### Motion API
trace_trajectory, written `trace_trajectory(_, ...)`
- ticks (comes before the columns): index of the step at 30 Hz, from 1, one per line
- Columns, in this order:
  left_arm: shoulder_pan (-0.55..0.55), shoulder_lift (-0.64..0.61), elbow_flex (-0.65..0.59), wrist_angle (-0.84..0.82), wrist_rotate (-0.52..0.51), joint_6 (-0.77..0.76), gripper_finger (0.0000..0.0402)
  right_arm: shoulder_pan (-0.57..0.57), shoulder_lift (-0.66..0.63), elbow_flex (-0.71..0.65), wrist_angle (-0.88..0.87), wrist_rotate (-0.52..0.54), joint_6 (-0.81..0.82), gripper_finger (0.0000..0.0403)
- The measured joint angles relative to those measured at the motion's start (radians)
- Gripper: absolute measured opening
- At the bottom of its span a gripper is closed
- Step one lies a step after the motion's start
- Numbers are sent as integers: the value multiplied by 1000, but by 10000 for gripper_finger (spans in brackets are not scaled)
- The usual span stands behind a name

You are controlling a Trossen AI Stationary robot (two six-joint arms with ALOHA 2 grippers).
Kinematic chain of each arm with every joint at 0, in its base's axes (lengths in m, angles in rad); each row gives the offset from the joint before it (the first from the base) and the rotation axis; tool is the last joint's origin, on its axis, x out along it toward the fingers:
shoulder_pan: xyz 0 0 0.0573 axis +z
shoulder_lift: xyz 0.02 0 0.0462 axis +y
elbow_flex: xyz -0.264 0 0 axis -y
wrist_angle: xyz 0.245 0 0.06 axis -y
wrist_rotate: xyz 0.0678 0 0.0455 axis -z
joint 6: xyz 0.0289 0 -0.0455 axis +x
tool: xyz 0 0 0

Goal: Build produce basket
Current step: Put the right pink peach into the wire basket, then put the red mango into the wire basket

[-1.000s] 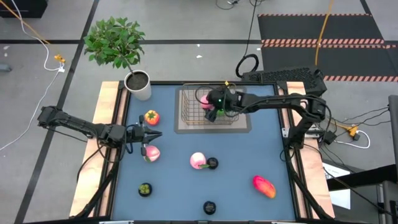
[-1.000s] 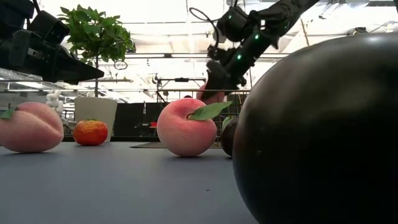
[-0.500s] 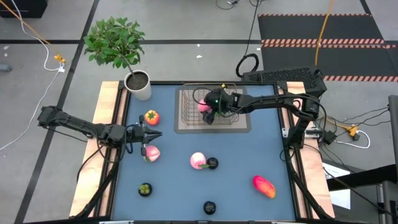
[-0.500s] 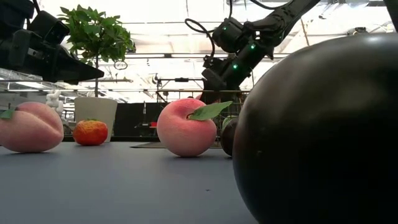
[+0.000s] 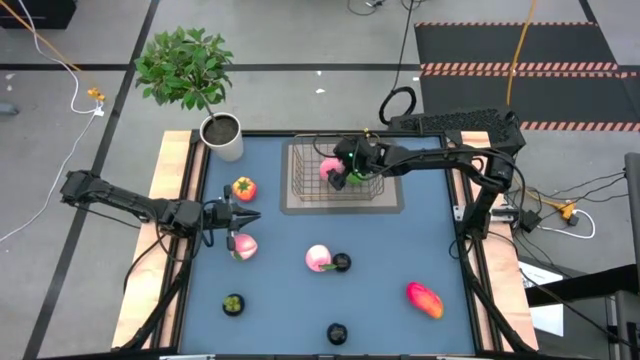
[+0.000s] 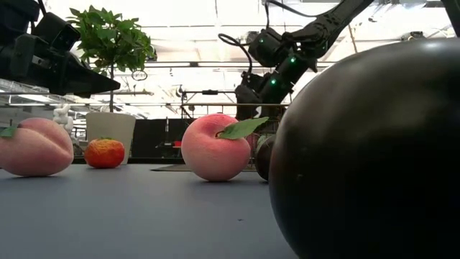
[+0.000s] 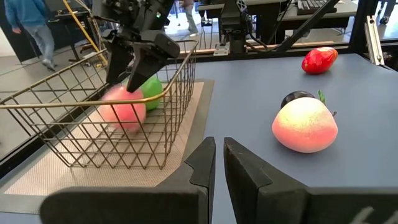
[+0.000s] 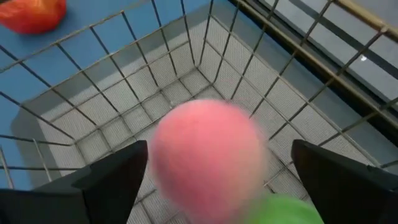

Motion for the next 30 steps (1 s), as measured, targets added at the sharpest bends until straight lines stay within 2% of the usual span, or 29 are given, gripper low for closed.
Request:
trace_trajectory(6,0,0,0,0,0,0,37,0,-17,0,-4,0,-8,399)
trace_trajectory(10,0,0,0,0,0,0,37,37,-96,0,-65,25,12,400)
trace_trajectory(13,0,0,0,0,0,0,37,95,-199,0,-148,130,-3,400)
trace_trajectory(16,0,0,0,0,0,0,37,168,-327,0,-259,290,0,400)
trace_trajectory(19,0,0,0,0,0,0,37,245,-451,1,-384,394,80,400)
trace_trajectory(21,0,0,0,0,0,0,37,287,-516,1,-470,370,191,400)
trace_trajectory(23,0,0,0,0,0,0,37,323,-563,-9,-525,274,297,400)
trace_trajectory(26,0,0,0,0,0,0,37,402,-614,-92,-518,145,396,400)
trace_trajectory(30,0,0,0,0,0,0,37,540,-647,-228,-509,99,448,400)
